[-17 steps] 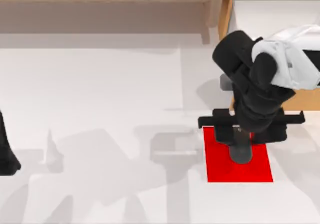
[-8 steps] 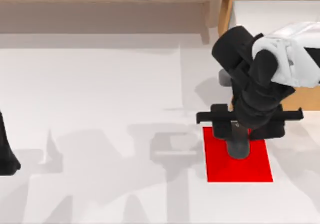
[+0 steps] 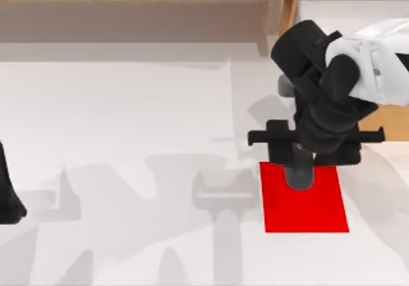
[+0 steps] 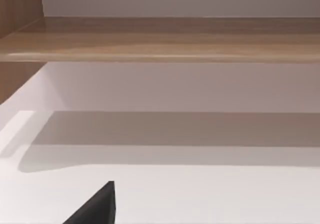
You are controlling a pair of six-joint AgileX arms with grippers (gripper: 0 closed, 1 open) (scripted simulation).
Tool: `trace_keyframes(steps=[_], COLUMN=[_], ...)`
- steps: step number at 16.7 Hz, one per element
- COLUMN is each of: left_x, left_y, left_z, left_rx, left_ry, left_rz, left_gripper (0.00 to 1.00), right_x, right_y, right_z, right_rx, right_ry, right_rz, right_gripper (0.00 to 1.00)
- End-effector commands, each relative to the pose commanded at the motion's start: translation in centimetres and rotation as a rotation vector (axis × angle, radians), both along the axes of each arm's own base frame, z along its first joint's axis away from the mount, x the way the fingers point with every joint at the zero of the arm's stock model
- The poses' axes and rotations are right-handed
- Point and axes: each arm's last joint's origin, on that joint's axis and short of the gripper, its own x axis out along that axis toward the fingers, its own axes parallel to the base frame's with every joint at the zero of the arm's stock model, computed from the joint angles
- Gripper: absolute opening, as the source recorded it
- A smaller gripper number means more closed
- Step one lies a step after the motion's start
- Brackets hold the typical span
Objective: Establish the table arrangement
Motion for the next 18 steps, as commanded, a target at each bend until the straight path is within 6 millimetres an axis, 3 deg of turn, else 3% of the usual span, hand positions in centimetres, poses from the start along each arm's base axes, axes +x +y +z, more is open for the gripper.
trace_keyframes(steps=[6, 13, 18], left_x=[0.0, 0.0, 0.0], left_y=[0.0, 0.0, 0.0], left_z=[0.0, 0.0, 0.0], left_rx=[0.0, 0.0, 0.0], left_ry=[0.0, 0.0, 0.0], left_rz=[0.0, 0.0, 0.0], left_gripper=[1.0, 1.0, 1.0], right_x=[0.1, -0.6, -0.7], right_y=[0.0, -0.5, -0.5], right_z=[0.0, -3.0, -3.2], right_rx=[0.004, -0.05, -0.055], right_ry=[-0.009, 0.085, 0.093], right_rz=[0.0, 0.0, 0.0], right_gripper=[0.0, 0.0, 0.0])
